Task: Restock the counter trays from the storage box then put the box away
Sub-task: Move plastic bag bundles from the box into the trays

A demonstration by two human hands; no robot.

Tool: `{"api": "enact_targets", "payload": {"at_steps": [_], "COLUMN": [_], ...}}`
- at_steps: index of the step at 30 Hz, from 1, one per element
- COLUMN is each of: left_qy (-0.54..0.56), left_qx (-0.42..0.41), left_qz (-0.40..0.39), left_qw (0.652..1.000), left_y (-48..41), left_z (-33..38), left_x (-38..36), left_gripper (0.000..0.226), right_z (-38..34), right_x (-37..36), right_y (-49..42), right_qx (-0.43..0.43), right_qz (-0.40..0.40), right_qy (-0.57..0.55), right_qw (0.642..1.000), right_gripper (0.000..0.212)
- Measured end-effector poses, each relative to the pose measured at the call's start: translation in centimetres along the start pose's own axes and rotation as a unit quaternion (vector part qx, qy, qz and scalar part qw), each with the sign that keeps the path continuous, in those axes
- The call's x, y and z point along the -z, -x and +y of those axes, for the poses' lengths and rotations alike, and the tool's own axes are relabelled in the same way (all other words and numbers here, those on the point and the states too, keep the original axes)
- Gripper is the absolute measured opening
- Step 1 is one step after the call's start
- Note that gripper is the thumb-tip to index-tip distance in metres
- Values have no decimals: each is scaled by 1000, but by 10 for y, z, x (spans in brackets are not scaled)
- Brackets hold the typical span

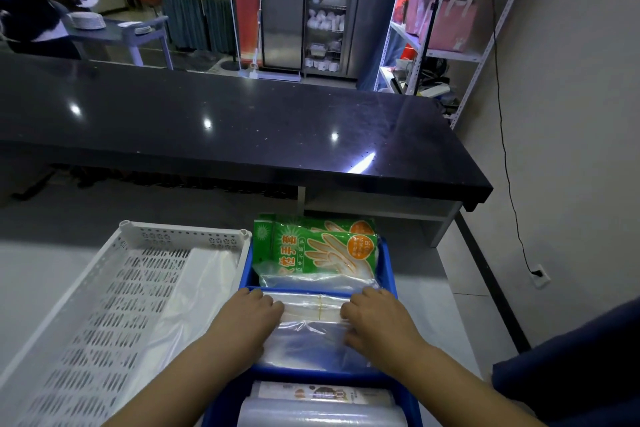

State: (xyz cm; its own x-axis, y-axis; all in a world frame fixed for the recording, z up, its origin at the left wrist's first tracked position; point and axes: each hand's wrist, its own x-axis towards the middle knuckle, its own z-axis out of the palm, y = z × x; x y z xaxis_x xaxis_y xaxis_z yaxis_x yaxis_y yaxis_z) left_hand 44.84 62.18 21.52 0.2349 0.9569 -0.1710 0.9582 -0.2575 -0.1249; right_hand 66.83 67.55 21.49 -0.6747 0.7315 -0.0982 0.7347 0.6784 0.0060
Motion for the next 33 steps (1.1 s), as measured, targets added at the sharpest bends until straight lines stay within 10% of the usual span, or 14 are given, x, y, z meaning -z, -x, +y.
{"api": "enact_targets", "payload": {"at_steps": [5,11,22,33], "left_qy": [136,35,75,72], "left_qx": [55,50,210,199], "left_qz": [40,-138,89,79], "left_qw": [988,989,971,974], "left_y": [10,14,54,45], "left_z": [8,25,24,15], "left_x": [9,7,37,6], "left_gripper": [24,24,11,31], "right_z": [5,6,-8,-18], "right_x": [3,4,22,13], "right_y": [3,-1,-43,-28], "right_qx": [13,45,148,95], "right_qz": [-6,-27,101,83], "right_qy": [-18,16,-55,-44], "right_qw": [1000,998,982,991], "right_gripper": [37,30,26,16]}}
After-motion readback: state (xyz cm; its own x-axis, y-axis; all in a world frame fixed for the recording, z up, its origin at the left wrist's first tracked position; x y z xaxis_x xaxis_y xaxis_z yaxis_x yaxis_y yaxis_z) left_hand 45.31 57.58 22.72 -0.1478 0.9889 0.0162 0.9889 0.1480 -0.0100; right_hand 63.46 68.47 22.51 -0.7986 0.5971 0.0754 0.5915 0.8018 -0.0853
